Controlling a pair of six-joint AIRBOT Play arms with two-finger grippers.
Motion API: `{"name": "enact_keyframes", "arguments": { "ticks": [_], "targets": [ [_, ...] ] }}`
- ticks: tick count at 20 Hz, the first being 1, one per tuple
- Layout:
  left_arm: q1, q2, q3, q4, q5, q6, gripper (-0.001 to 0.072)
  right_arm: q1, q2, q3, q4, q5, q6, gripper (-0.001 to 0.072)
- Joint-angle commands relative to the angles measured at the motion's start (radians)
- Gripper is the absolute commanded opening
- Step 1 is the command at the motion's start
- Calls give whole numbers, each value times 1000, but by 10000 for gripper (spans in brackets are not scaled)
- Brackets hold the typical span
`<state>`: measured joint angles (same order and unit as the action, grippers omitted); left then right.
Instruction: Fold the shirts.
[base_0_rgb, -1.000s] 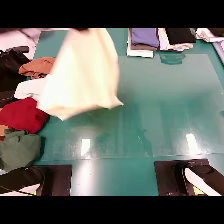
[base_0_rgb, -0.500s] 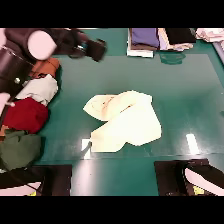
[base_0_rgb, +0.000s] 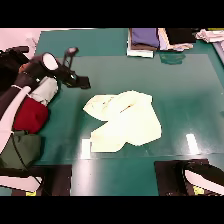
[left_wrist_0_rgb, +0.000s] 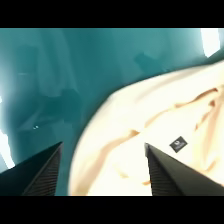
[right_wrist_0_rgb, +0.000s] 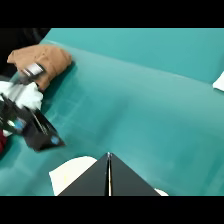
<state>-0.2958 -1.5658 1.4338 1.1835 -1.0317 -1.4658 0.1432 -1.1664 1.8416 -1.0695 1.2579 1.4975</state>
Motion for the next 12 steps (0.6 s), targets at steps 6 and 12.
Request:
{"name": "enact_keyframes", "arguments": {
  "ticks": [6, 12],
  "targets": [
    [-191, -38, -77, -296, 245, 212, 601, 10, -3, -19, 3, 3, 0, 17],
    [-296, -61, -77, -292, 289, 218, 601, 11, -3, -19, 5, 3, 1, 17]
  ]
}}
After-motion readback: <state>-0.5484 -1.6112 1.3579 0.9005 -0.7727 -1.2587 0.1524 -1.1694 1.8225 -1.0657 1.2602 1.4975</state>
